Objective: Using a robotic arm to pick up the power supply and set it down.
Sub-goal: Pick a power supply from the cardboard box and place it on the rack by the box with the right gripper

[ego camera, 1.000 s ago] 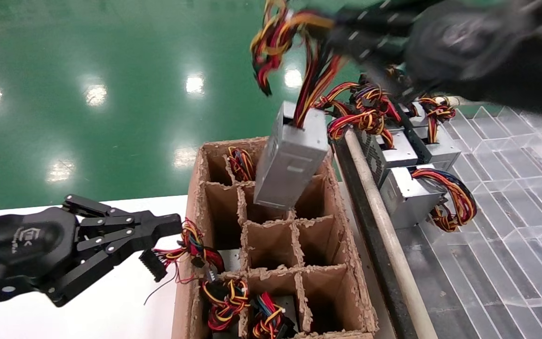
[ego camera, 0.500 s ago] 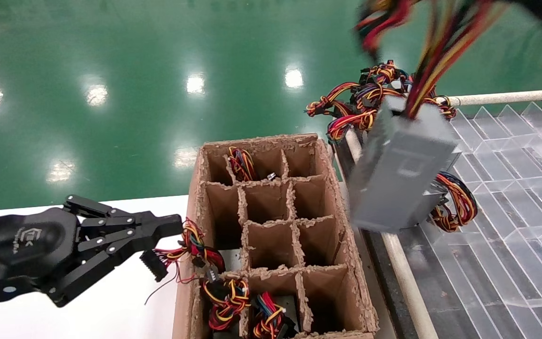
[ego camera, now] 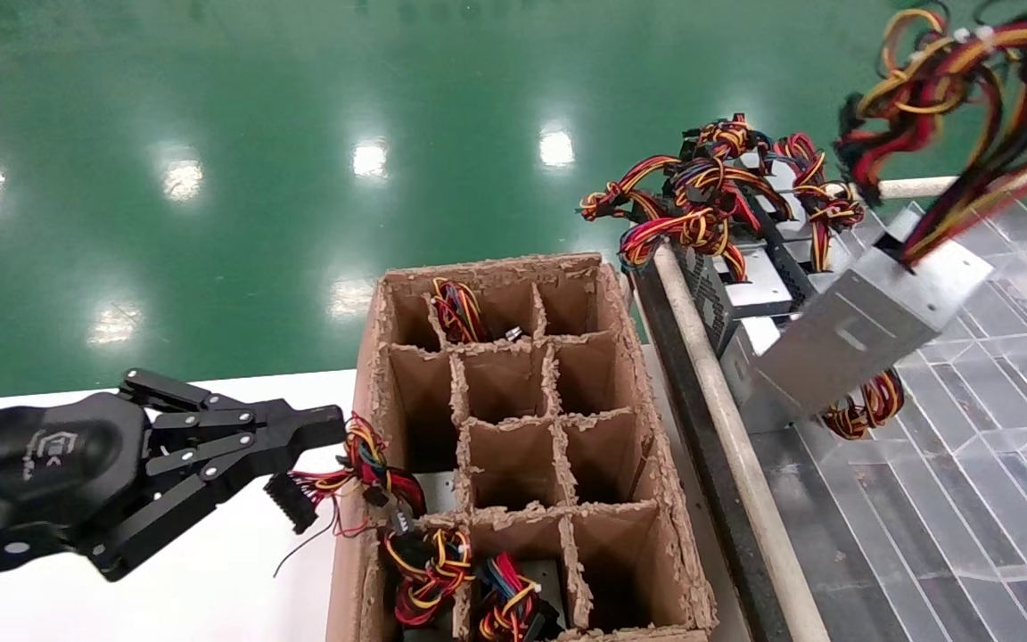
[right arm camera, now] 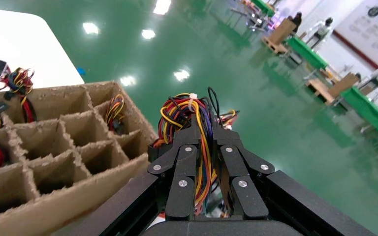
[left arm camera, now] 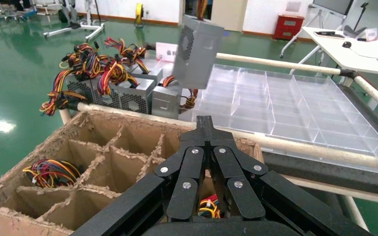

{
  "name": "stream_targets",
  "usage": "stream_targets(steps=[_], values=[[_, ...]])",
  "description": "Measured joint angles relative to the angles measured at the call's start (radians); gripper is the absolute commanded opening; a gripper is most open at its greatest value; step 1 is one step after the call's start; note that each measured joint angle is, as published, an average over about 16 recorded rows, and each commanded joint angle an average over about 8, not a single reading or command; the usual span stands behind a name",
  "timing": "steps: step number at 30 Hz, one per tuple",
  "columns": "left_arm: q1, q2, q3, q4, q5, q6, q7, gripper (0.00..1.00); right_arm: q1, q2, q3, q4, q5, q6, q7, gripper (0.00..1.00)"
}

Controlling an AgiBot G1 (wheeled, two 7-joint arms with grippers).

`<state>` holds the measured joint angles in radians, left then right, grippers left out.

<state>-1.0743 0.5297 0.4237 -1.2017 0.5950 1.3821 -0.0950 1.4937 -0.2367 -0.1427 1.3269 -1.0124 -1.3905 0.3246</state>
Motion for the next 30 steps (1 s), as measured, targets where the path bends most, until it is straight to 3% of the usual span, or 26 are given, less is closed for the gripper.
stream_targets(steps=[8,16,30], values=[[0.0,0.0,0.0,0.0,0.0,0.0,0.0,0.0,-0.054,0.063,0.003,-0.004,0.002,-0.002,0.02,0.0],[0.0,0.0,0.0,0.0,0.0,0.0,0.0,0.0,-0.134,0.096,-0.009,-0.002,-0.031,0.047,0.024,0.0],[0.0,0.0,0.0,0.0,0.0,0.0,0.0,0.0,-0.194,0.039,-0.049,0.007,-0.107,0.161,0.051,0.0]])
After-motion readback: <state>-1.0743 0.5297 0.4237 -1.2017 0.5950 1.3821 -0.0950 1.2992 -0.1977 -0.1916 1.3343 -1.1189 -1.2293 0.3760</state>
